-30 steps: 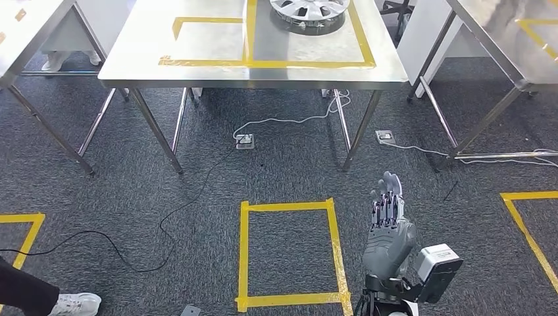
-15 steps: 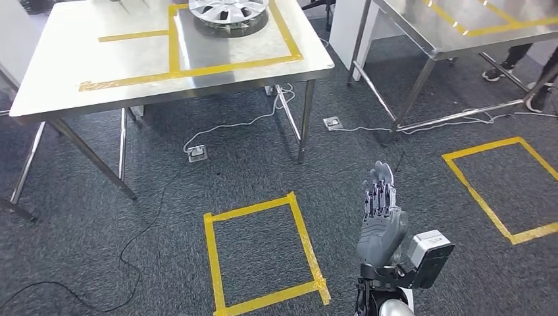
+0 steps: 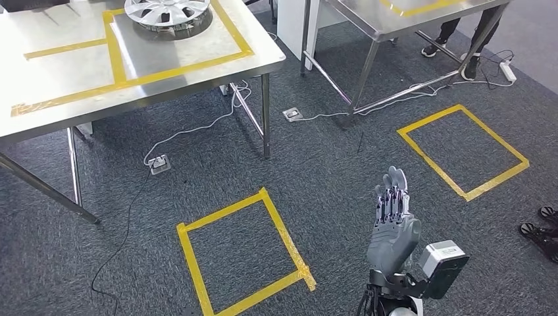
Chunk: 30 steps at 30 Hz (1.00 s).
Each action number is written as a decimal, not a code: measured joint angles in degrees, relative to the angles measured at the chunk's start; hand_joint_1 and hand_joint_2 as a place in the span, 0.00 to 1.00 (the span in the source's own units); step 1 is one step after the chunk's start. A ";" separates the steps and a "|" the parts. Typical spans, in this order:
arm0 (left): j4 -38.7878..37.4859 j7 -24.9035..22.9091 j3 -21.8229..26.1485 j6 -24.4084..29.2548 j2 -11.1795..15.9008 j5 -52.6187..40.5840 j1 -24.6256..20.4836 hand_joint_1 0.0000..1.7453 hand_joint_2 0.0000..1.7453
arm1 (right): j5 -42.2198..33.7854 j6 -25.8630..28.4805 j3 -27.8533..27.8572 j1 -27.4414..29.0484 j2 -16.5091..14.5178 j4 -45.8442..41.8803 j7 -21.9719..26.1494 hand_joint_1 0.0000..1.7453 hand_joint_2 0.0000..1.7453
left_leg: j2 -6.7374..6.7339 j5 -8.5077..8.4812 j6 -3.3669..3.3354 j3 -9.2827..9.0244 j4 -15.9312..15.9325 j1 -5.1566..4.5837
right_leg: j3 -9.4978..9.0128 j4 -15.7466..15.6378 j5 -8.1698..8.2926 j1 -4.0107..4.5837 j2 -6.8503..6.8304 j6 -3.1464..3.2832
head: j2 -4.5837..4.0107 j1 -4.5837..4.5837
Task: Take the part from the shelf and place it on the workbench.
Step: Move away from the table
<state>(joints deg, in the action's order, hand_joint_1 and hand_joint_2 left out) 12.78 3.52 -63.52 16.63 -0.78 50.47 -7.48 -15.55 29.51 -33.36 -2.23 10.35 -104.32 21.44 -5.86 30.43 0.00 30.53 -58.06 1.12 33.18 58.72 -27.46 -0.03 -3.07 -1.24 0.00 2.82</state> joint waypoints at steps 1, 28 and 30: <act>0.01 0.01 0.00 -0.01 -0.03 -0.02 -0.04 0.00 0.00 | 0.01 0.00 0.00 0.01 -0.02 -0.01 0.00 0.00 0.00 | -0.41 0.06 0.24 -0.04 0.02 -0.05 | -0.53 -1.17 -0.06 0.30 -0.49 0.44 | 0.00 0.03; -0.03 0.00 0.00 0.20 0.39 0.04 0.32 0.00 0.00 | -0.22 0.00 -0.01 0.23 -0.37 1.11 0.22 0.00 0.00 | 1.30 0.48 -0.48 0.18 -0.63 0.07 | 5.85 10.18 -2.89 -0.39 2.40 -0.29 | 0.00 -0.25; 0.00 0.06 0.00 0.20 0.24 0.04 0.12 0.00 0.00 | -0.21 -0.01 0.01 0.17 -0.34 1.09 0.22 0.00 0.00 | 0.24 0.88 -0.15 -0.32 -0.55 -0.08 | 2.05 2.70 -0.10 0.25 0.01 0.68 | 0.00 0.08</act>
<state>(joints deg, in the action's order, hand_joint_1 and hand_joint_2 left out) 12.78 3.58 -63.52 16.83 -0.54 50.51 -7.36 -15.76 29.50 -33.35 -2.07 10.01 -103.22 21.66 -5.62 31.31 -0.14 30.21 -58.60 1.04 35.23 61.42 -27.56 0.21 -3.06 -0.56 0.00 2.90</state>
